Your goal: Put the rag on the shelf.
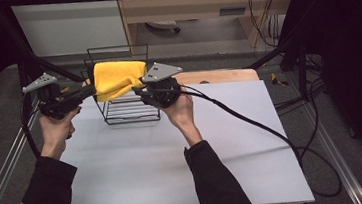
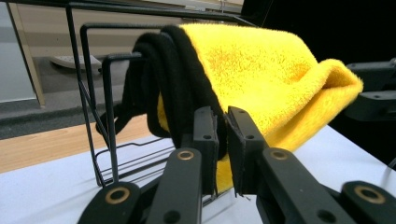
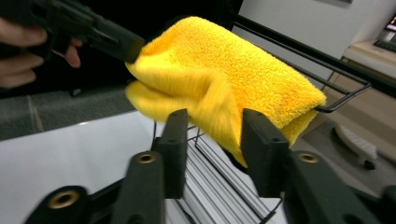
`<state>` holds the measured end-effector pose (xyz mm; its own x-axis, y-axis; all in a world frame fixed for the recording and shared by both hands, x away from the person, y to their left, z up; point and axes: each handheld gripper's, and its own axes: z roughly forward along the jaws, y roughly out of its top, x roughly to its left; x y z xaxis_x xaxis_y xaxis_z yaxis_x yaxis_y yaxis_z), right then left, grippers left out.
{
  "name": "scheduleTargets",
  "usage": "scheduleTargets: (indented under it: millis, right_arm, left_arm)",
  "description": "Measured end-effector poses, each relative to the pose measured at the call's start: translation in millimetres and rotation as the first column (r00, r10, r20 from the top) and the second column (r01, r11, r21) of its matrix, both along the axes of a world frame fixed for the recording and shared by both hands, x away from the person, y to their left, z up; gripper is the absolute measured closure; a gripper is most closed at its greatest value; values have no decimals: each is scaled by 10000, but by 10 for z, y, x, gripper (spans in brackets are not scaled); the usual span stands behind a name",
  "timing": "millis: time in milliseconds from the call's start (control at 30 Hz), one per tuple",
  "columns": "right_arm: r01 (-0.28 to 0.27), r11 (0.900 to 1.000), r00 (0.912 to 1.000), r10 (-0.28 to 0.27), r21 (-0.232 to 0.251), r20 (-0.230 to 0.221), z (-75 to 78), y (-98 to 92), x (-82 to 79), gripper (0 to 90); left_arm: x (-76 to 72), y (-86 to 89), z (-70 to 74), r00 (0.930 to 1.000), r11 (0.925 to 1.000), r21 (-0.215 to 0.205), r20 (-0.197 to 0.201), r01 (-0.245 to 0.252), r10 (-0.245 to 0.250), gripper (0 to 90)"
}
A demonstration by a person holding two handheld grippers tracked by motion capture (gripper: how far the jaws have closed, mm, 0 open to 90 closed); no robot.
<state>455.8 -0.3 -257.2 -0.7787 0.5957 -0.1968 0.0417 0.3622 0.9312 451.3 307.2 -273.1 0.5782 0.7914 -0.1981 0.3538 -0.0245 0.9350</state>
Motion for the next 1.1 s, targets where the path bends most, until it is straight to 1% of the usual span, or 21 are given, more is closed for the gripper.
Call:
scheduleTargets:
  millis: [33,67,133,200,267,300,367,433,500,600,667,700,767,833,900,933,1000,1033,1067,1100]
  right_arm:
    - [-21,9999,9999,23,147,-126,1,-9,-7,561]
    - [-27,9996,9997,34,291,-243,1,-16,-13,556]
    - [33,9993,9996,-23,360,-296,-16,-18,-7,553]
    - [156,9993,9987,-139,329,-499,-62,4,28,607]
    - [370,9992,9968,-358,164,-709,-137,48,78,696]
    - [508,9987,9956,-504,25,-796,-179,72,108,739]
    - [707,9975,9931,-713,-94,-929,-264,115,170,824]
    - [890,9960,9905,-898,-127,-1039,-335,143,227,869]
    - [1098,9939,9881,-1105,-124,-1071,-386,153,276,885]
    - [1302,9915,9846,-1287,42,-1186,-431,141,324,888]
    - [1266,9918,9830,-1234,149,-1360,-442,120,343,881]
    - [1270,9917,9830,-1228,222,-1364,-440,109,339,876]
    - [1110,9933,9846,-1055,324,-1396,-427,85,319,837]
    - [995,9939,9859,-920,479,-1397,-400,53,286,772]
    - [915,9932,9863,-803,727,-1444,-360,8,251,684]
    - [835,9928,9854,-693,863,-1558,-334,-26,233,648]
    - [724,9929,9846,-560,943,-1657,-298,-80,208,555]
    - [711,9927,9844,-540,975,-1674,-278,-113,192,497]
    - [650,9927,9833,-463,1018,-1758,-258,-146,181,449]
    - [543,9931,9821,-342,1042,-1854,-234,-188,169,400]
  left_arm:
    - [-1,-8,-16,10000,10000,46,52,-20,20,821]
    - [-1,-17,-29,10000,9999,107,86,-13,12,821]
    - [6,-41,-57,9998,9998,199,168,-48,44,820]
    - [9,-70,-85,9994,9991,393,316,-162,149,817]
    - [11,-95,-112,9984,9981,544,498,-283,256,813]
    - [16,-103,-124,9981,9979,564,546,-323,292,812]
    - [30,-111,-146,9977,9974,617,591,-373,336,812]
    - [56,-118,-171,9973,9965,699,605,-450,408,811]
    - [89,-125,-192,9973,9961,715,548,-517,479,810]
    - [126,-136,-213,9968,9950,778,560,-618,575,809]
    - [137,-141,-217,9963,9943,818,586,-683,636,806]
    - [136,-139,-214,9963,9943,829,586,-678,630,804]
    - [125,-130,-200,9961,9932,937,626,-687,630,790]
    - [109,-113,-181,9959,9926,995,631,-701,640,762]
    - [82,-85,-158,9961,9919,1065,604,-698,637,729]
    - [73,-76,-151,9965,9914,1115,558,-689,630,703]
    - [41,-52,-145,9967,9900,1222,493,-705,649,637]
    - [30,-38,-147,9971,9897,1259,410,-683,636,599]
    - [20,-23,-151,9978,9897,1276,247,-647,620,560]
    - [13,-17,-156,9980,9897,1286,175,-622,604,523]
